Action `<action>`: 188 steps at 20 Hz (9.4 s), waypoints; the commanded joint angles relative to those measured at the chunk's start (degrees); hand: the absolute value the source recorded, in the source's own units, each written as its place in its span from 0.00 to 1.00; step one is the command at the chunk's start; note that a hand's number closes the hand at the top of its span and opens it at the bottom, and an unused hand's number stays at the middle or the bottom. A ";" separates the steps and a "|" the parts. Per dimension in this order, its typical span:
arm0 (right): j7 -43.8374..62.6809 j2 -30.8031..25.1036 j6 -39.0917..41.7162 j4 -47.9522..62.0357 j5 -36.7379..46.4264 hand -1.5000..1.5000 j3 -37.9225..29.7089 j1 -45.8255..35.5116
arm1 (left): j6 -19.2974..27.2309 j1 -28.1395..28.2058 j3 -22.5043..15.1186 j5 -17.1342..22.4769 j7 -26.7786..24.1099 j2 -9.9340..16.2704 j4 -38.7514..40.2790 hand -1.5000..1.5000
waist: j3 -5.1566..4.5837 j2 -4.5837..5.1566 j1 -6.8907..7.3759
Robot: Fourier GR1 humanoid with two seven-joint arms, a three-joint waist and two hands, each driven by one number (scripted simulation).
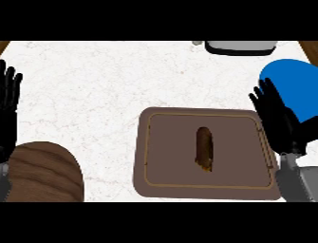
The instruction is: Pick the sweet potato from the tray and place it in the plate
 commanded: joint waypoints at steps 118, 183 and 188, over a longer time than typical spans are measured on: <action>1.10 -18.87 -2.28 31.31 71.25 1.00 -19.17 -29.22 | -10.32 2.84 1.52 -18.57 23.62 -18.27 12.93 0.50 | 1.68 1.16 0.11; -43.63 -27.66 17.19 72.95 48.63 0.00 -39.67 -29.05 | -11.72 5.41 0.58 -22.53 23.41 -22.53 10.53 0.50 | 1.90 1.69 1.67; -45.94 -29.10 15.45 73.92 48.90 0.00 -39.90 -25.51 | -12.17 4.62 2.15 -21.71 22.28 -22.10 12.07 0.50 | 2.04 2.14 2.27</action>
